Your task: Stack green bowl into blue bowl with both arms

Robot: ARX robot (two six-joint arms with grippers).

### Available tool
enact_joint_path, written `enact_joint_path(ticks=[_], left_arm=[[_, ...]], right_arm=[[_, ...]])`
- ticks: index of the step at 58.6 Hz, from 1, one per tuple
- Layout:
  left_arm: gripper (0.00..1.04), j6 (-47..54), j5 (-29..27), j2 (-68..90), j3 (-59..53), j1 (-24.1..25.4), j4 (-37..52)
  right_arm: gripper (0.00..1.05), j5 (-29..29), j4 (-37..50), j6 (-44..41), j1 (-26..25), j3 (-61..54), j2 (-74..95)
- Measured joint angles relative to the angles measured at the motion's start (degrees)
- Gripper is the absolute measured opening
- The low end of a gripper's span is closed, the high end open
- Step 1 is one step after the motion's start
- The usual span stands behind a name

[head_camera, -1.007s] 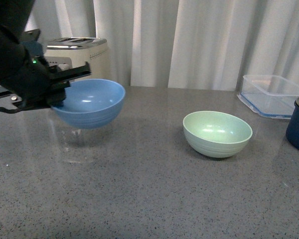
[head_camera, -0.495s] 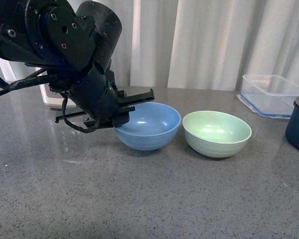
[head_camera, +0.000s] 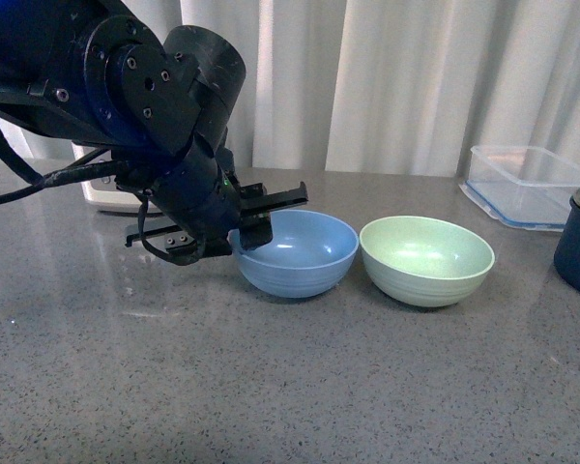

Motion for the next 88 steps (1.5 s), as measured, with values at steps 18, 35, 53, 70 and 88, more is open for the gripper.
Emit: enact_joint_path(ticks=[18, 35, 53, 70, 88], left_arm=[[0.96, 8.0, 0.9, -17.6, -14.6, 0.3, 15.2], [0.62, 20.8, -8.5, -45.2, -47.3, 3.7, 47.5], [0.06, 22.0, -3.2, -55.5, -67.7, 9.0, 53.4], [0.04, 22.1, 1.4, -68.9, -80.8, 13.7, 52.7], [0.04, 22.1, 5.2, -78.4, -85.5, 17.9, 47.7]], right_arm=[[0.95, 0.0, 0.0, 0.0, 0.0, 0.0, 0.0], [0.95, 0.0, 0.0, 0.0, 0.0, 0.0, 0.0], [0.95, 0.0, 0.0, 0.0, 0.0, 0.0, 0.0], [0.95, 0.0, 0.0, 0.0, 0.0, 0.0, 0.0], [0.95, 0.0, 0.0, 0.0, 0.0, 0.0, 0.0]])
